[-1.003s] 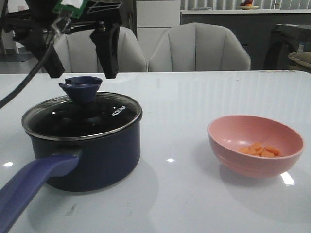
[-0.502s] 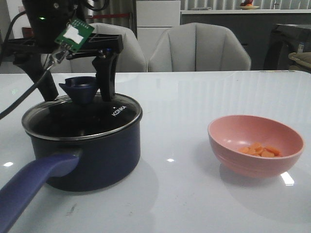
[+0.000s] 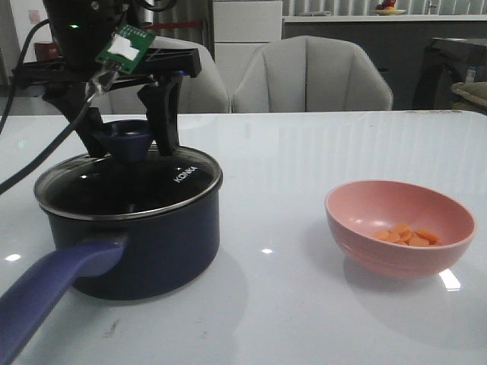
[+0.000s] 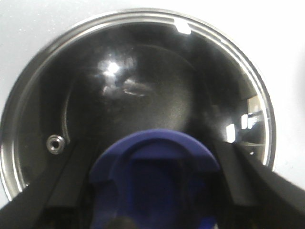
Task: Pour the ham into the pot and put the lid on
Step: 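Lower the left gripper onto the purple knob of the glass lid, then grasp the knob with the left gripper and lift the lid off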
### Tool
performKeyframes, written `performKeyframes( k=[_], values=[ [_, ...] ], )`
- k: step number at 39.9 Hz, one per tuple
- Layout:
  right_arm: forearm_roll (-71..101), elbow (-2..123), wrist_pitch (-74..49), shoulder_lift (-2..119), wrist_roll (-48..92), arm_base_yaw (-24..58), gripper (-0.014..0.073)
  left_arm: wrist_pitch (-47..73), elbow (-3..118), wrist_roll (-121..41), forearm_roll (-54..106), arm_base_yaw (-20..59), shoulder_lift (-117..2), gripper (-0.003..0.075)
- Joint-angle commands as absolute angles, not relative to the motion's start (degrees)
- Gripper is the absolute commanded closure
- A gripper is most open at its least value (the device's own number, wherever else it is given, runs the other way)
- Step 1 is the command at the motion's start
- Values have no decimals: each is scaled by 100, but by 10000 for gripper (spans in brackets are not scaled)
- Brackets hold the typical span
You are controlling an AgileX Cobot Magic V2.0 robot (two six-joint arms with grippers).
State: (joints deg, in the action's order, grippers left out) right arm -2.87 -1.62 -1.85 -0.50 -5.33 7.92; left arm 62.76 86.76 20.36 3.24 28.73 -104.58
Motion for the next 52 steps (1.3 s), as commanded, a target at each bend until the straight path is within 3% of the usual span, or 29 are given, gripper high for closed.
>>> performKeyframes(
  k=[1,7,15,52],
  values=[
    [-341,-208,299,-163,-511,760,444,6340,8747,2040,331,2854,-10329,419],
    [-341,-208,299,-163,-511,760,444,6380,8747,2026,331,2854,-10329,512],
    [-341,-208,299,-163,-511,760,444,6432,8783,1918,331,2854,-10329,566],
    [-341,-208,299,-163,-511,760,444,7067,9407,1535,227,2593,-9944,566]
  ],
)
